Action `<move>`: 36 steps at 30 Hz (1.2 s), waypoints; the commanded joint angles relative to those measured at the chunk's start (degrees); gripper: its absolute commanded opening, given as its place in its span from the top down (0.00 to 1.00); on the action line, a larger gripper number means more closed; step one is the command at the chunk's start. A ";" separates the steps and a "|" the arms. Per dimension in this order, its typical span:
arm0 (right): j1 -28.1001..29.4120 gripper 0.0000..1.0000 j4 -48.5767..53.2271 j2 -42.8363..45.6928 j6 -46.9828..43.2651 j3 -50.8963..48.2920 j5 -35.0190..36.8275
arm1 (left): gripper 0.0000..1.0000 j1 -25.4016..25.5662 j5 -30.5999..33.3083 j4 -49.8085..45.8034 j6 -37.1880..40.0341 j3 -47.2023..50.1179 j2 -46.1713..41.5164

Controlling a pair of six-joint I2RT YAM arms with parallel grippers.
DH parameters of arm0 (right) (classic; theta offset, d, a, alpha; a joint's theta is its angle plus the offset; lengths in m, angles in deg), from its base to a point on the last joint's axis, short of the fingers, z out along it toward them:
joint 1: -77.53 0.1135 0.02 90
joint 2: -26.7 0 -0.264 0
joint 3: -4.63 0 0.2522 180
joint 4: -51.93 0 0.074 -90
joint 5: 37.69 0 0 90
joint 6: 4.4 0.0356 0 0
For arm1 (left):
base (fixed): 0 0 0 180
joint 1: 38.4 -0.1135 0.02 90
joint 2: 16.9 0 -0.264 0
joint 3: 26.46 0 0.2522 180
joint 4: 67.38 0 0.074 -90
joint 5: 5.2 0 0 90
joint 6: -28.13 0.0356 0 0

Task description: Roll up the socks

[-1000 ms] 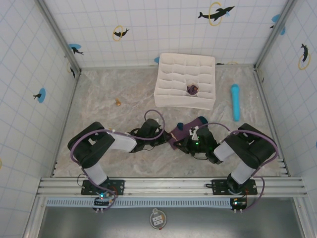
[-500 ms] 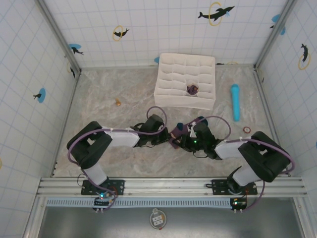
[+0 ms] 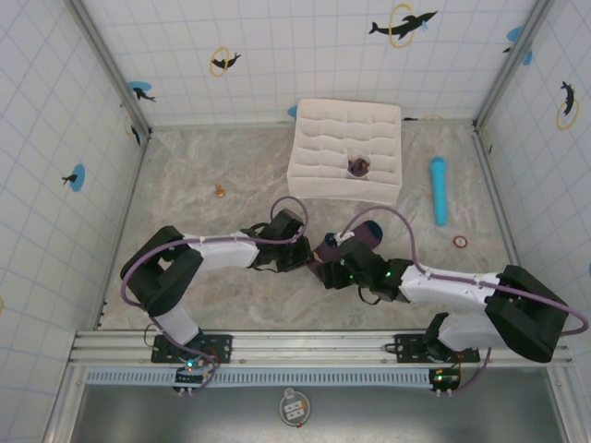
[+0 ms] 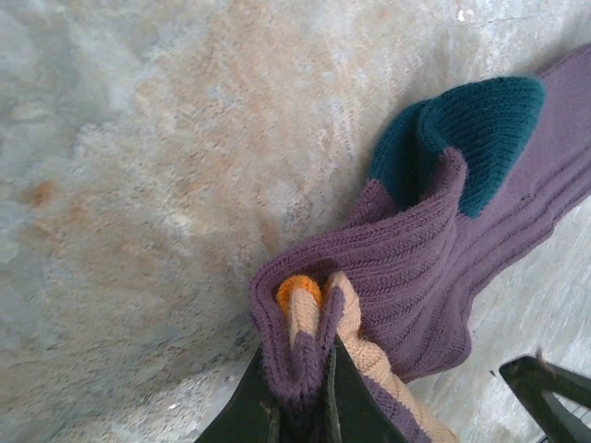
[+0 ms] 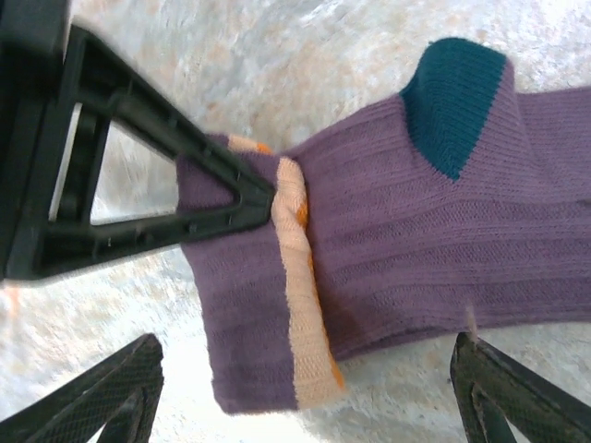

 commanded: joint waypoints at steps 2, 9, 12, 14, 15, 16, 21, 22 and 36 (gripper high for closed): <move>6.81 0.17 2.79 -0.27 -10.09 2.99 15.49 | 1.00 -0.77 -1.75 -8.59 -0.77 -1.71 -0.49; 16.11 0.19 -1.69 -5.43 -17.36 4.42 24.97 | 1.00 -1.37 -2.91 -10.87 -0.27 -2.58 -0.43; 18.03 0.20 -3.19 -8.78 -18.06 5.59 26.75 | 1.00 -1.50 -3.58 -11.13 0.07 -2.67 -0.01; 18.79 0.22 -3.75 -11.36 -18.30 6.36 27.93 | 1.00 -1.52 -3.90 -11.15 0.10 -2.67 0.27; 19.18 0.22 -4.06 -12.74 -18.58 6.78 28.18 | 1.00 -1.52 -4.14 -11.23 0.20 -2.76 0.41; 19.51 0.22 -4.24 -13.94 -18.70 7.34 28.50 | 1.00 -1.48 -4.22 -11.19 0.41 -2.82 0.52; 20.03 0.26 -2.84 -19.58 -18.52 10.95 31.18 | 1.00 -1.61 -4.38 -11.42 0.80 -2.45 0.72; 20.03 0.27 -2.82 -20.42 -18.59 11.24 31.59 | 1.00 -1.67 -4.45 -11.40 0.87 -2.34 0.63; 18.19 0.99 1.28 -26.72 -13.70 12.81 31.47 | 0.75 -2.18 -4.00 -11.34 1.51 -1.59 -1.46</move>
